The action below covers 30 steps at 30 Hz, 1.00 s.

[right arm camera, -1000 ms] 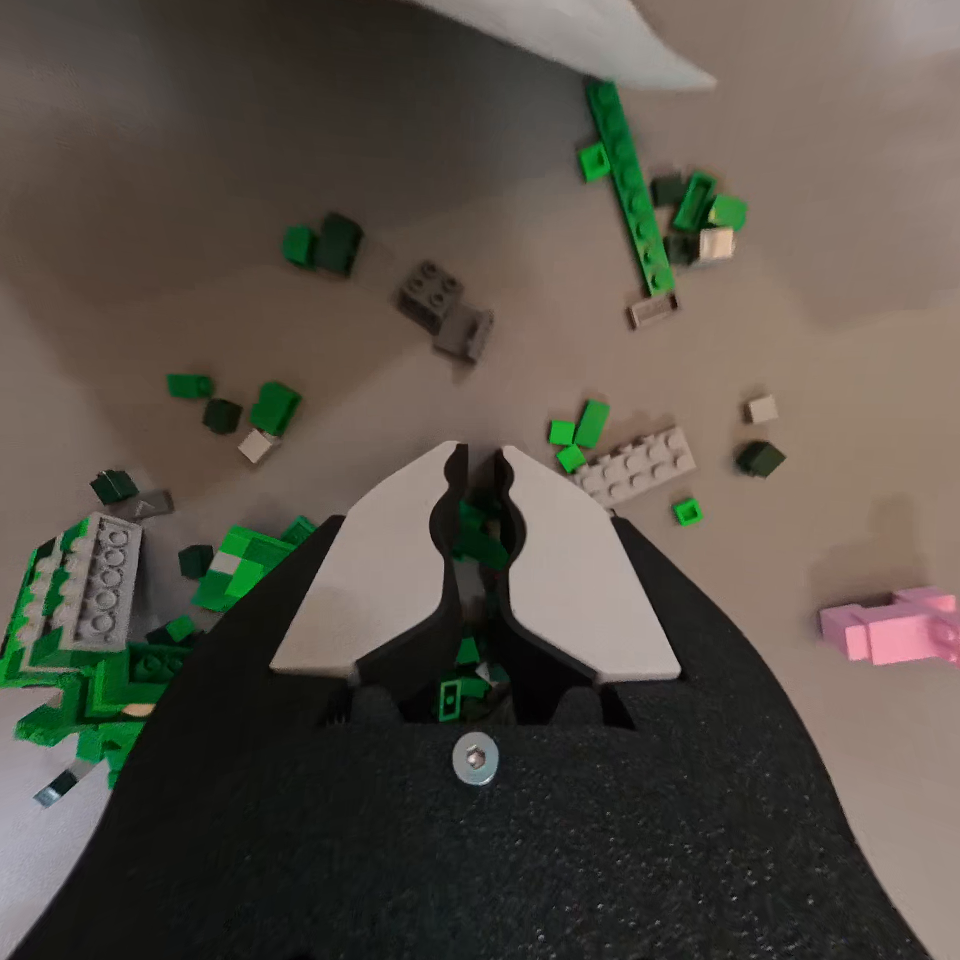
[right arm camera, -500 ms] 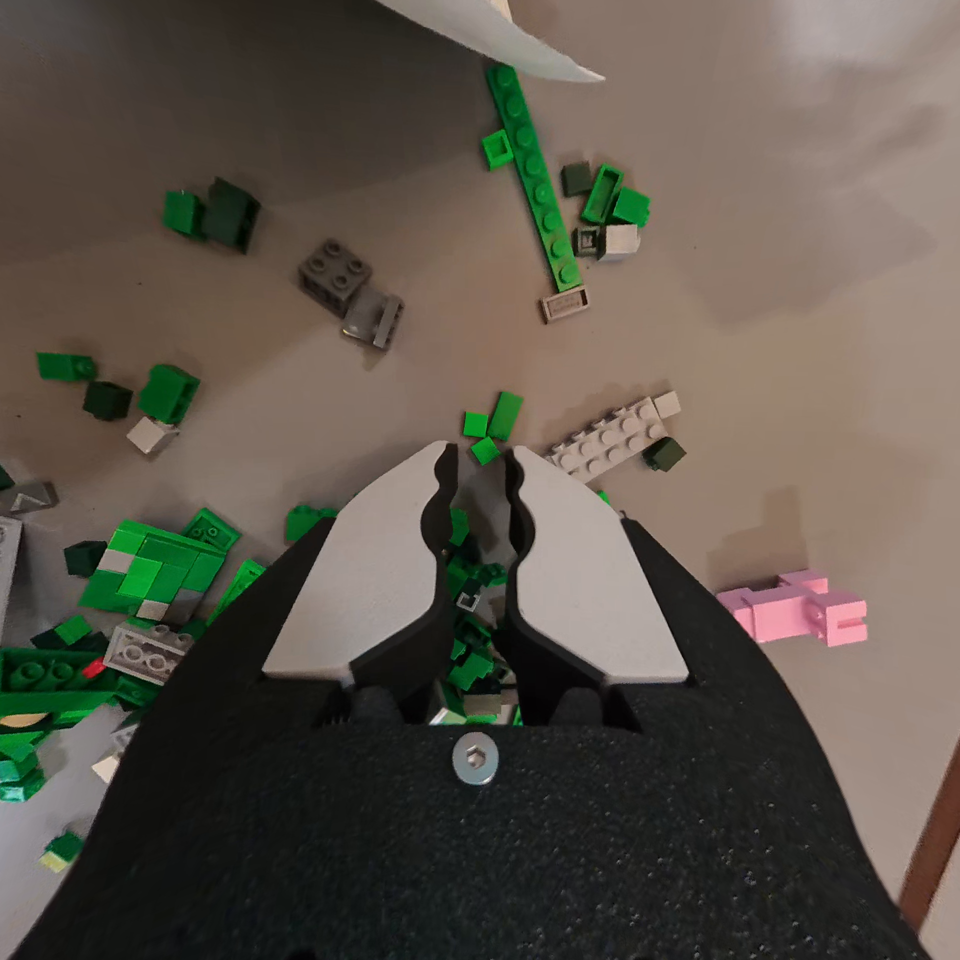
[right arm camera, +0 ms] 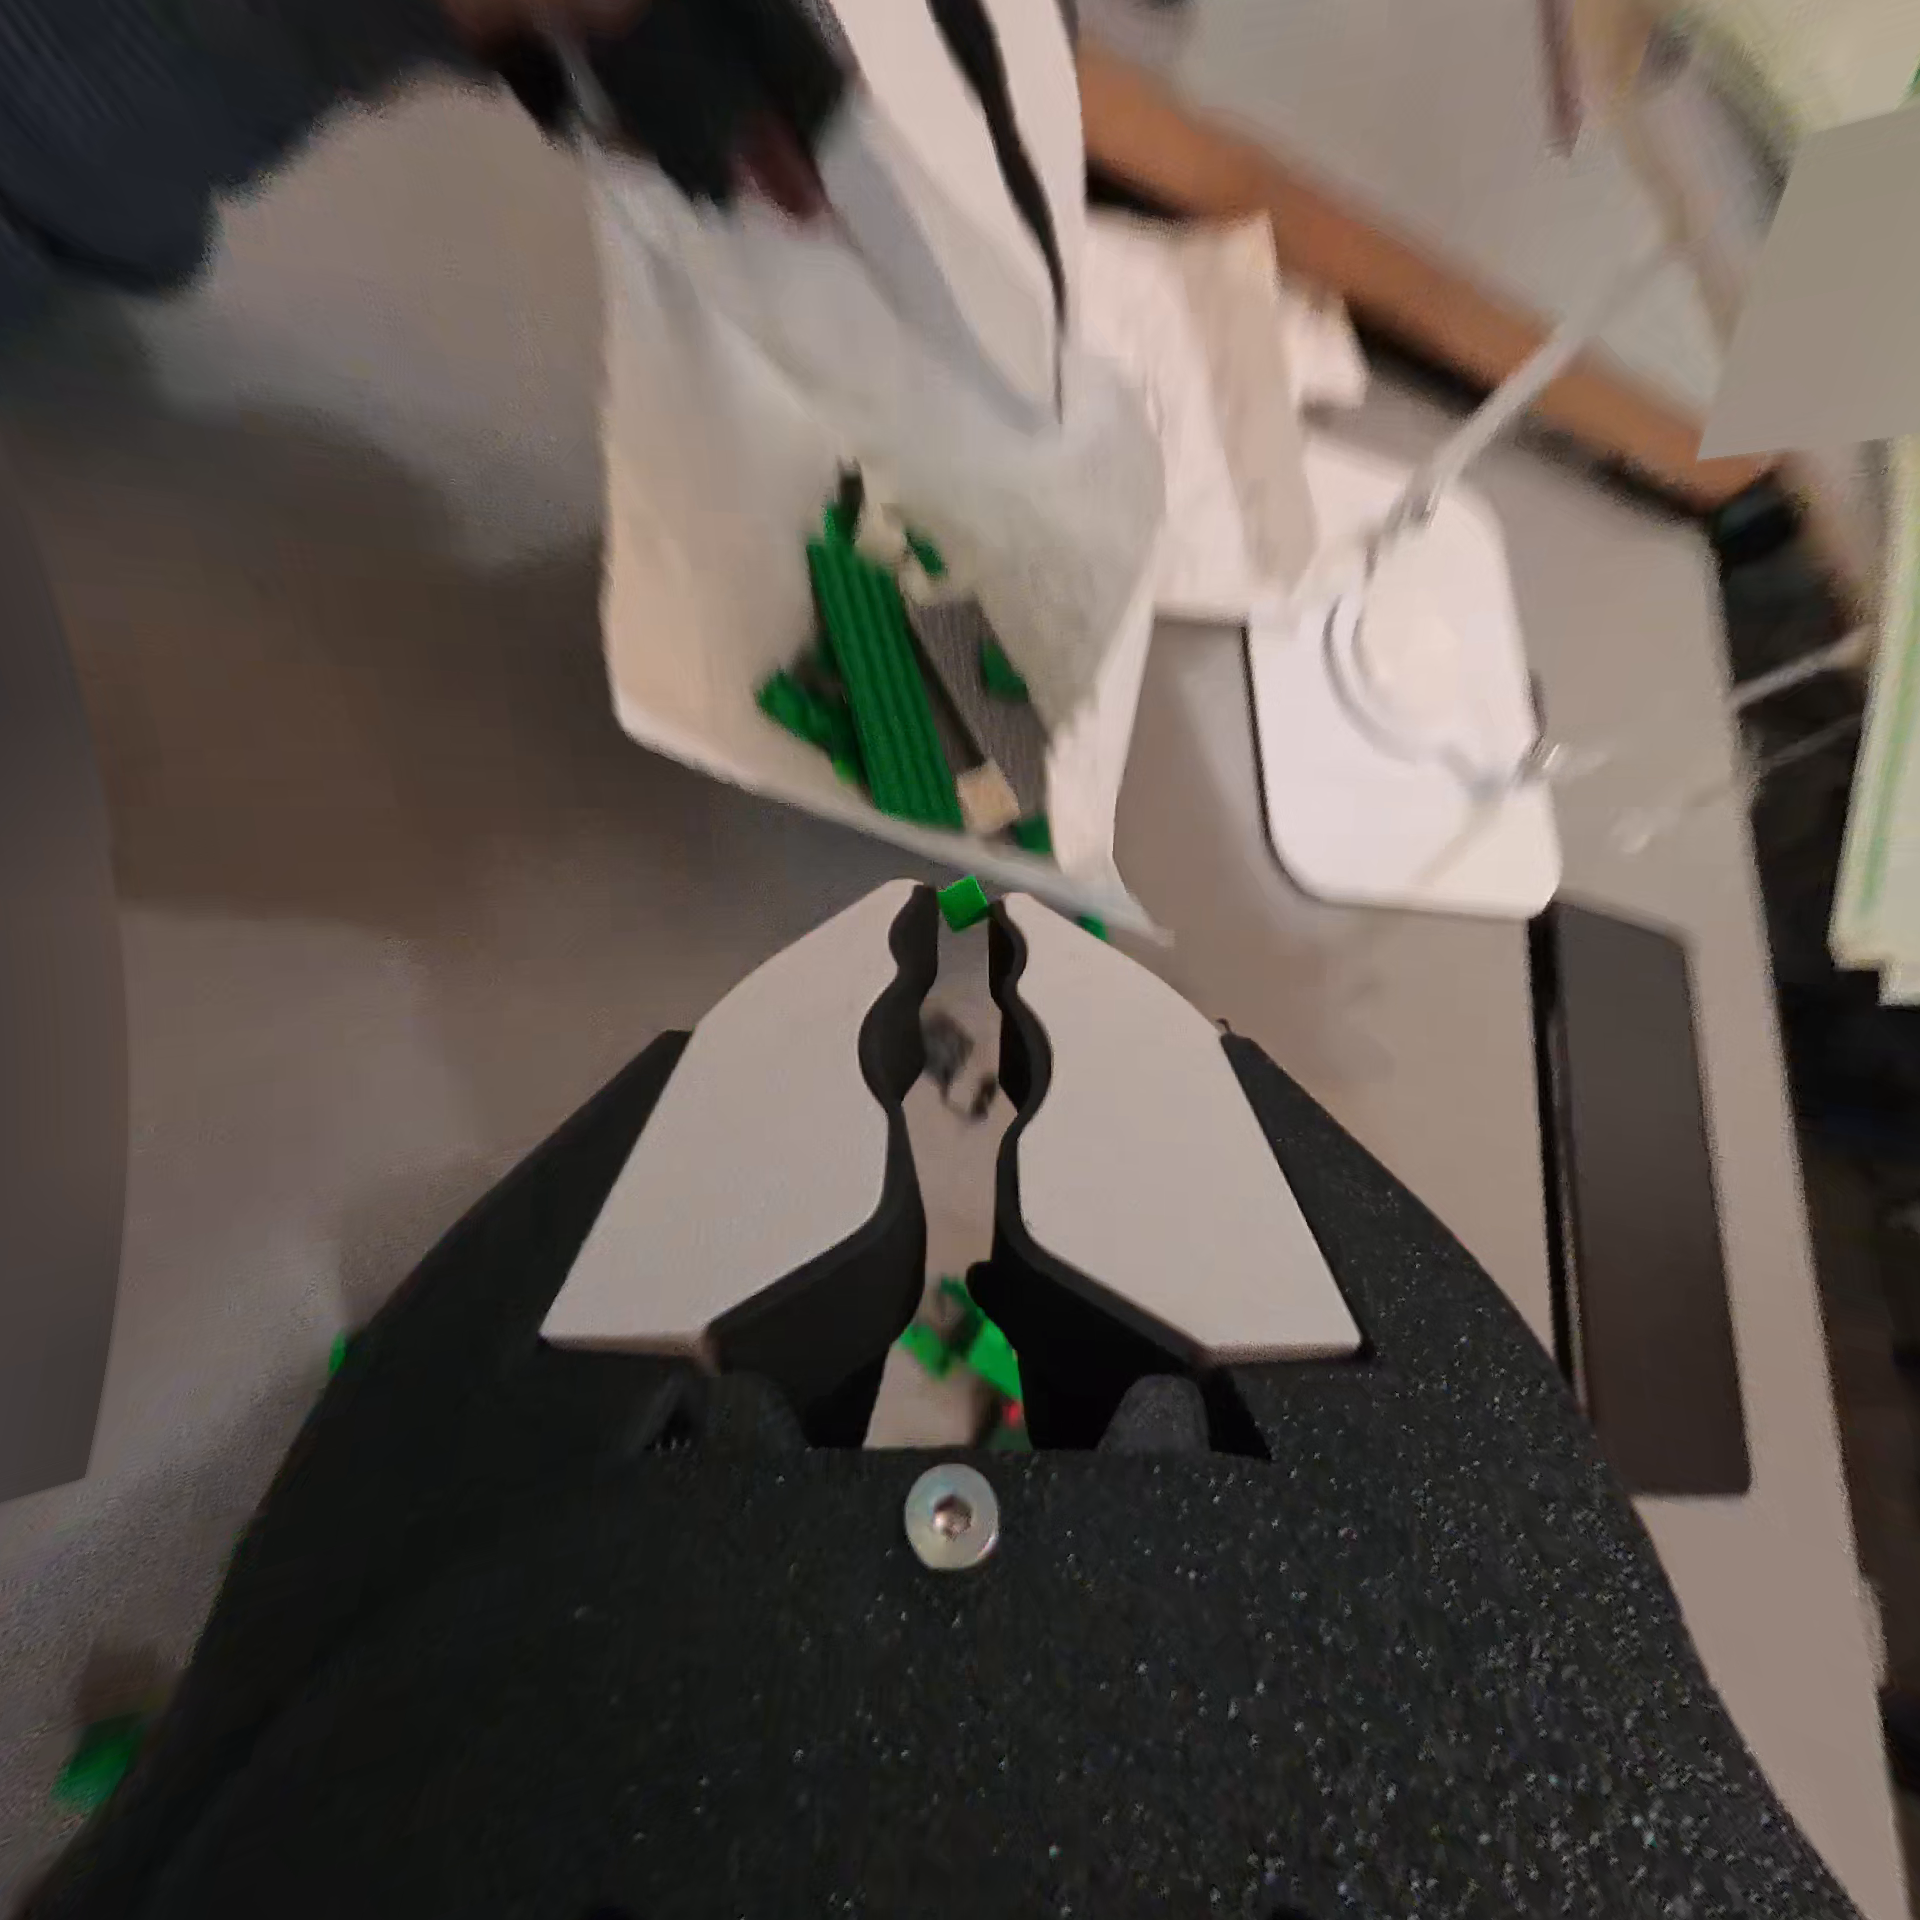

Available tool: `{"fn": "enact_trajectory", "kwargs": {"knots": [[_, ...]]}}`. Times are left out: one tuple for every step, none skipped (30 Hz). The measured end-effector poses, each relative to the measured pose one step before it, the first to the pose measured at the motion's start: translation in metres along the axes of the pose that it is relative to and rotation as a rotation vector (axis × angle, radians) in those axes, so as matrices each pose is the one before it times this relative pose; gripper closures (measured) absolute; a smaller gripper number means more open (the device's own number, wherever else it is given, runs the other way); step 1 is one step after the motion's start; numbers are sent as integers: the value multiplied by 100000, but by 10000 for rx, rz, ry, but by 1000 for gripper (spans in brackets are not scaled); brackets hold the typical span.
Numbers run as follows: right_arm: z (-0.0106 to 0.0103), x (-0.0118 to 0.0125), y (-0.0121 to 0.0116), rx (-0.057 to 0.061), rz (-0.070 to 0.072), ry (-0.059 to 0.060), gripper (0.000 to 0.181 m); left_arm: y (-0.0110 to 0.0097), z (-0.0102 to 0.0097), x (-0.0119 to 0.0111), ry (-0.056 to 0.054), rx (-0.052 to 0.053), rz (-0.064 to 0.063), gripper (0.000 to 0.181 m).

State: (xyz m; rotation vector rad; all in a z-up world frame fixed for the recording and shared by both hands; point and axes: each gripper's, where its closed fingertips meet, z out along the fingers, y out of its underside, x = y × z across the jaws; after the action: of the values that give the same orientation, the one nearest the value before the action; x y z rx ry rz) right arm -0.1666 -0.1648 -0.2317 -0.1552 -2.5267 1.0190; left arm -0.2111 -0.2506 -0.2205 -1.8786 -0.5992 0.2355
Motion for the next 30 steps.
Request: {"fn": "enact_trajectory", "kwargs": {"knots": [[40, -591, -1444, 442, -284, 257, 172, -16, 15, -6, -6, 10, 4, 181], [301, -436, -1017, 255, -288, 275, 172, 3, 35, 10, -11, -1, 23, 181], [483, -447, -701, 140, -283, 165, 172, 4, 36, 53, 5, -11, 20, 181], [588, -532, -556, 102, -246, 34, 172, 5, 55, 66, 5, -19, 23, 181], [599, -314, -316, -6, -215, 97, 172, 22, 67, 67, 4, -30, 33, 181], [554, -160, -146, -66, -207, 114, 172, 11, 44, 92, 10, -29, 28, 181], [535, -71, 32, -121, -125, 64, 172, 12, 43, 65, -5, -30, 39, 181], [499, 8, 200, -177, -51, 56, 172, -15, 26, 26, -26, -19, 44, 181], [401, 132, 147, -96, -1, 131, 172, -14, 14, 15, -16, -8, 24, 181], [233, 53, -63, 80, -14, 127, 171, -3, 21, 22, 4, -4, -1, 181], [117, -110, -140, 98, 0, 20, 170, 2, 17, 19, 12, 1, -10, 181], [20, -102, -71, 26, 31, 16, 168, -4, -2, -10, 0, 3, -5, 181], [-89, -52, 15, -14, 39, 17, 167, 1, -10, -13, -12, 4, 2, 181], [-228, 1, -15, 58, 59, -3, 165, 1, -17, -30, -6, 4, -3, 181], [-391, 226, -57, 160, 109, 100, 164, -2, -16, -24, -6, 6, -11, 181], [-549, 503, 49, 165, 168, 191, 162, 1, -30, -44, -14, 8, -11, 181], [-668, 746, 182, 154, 262, 243, 162, -4, -43, -47, -13, 8, -11, 181], [-688, 742, 267, 191, 386, 132, 163, 1, -43, -48, -10, 13, -13, 181], [-606, 638, 385, 159, 509, -6, 163, -8, -38, -39, -4, 8, -18, 181], [-494, 769, 650, 28, 487, 38, 163, -6, -42, -51, -15, 9, -9, 181], [-376, 1001, 1005, -138, 347, 168, 166, -15, -36, -54, -27, 6, 1, 181], [-161, 1049, 1481, -385, 269, 159, 170, -7, -15, -34, -11, 1, 3, 181], [163, 905, 1949, -684, 372, 11, 171, 3, -5, 1, 7, -2, -8, 181], [494, 619, 2192, -932, 460, -172, 172, 0, 6, 7, 1, -2, 0, 181], [749, 372, 1976, -883, 394, -260, 173, 4, 18, 19, -4, -8, 18, 181], [897, 167, 1550, -727, 346, -300, 174, 3, 25, 31, 1, -9, 19, 181], [936, 93, 1037, -496, 258, -247, 175, 6, 23, 38, 5, -11, 17, 181], [906, 76, 813, -436, 171, -188, 175, 1, 19, 10, -1, -8, 6, 181], [839, 138, 821, -545, 138, -131, 174, 6, 7, 9, -5, -7, 6, 181], [724, 299, 793, -578, 109, -24, 171, 9, -1, -3, -6, -7, 12, 181]]}}
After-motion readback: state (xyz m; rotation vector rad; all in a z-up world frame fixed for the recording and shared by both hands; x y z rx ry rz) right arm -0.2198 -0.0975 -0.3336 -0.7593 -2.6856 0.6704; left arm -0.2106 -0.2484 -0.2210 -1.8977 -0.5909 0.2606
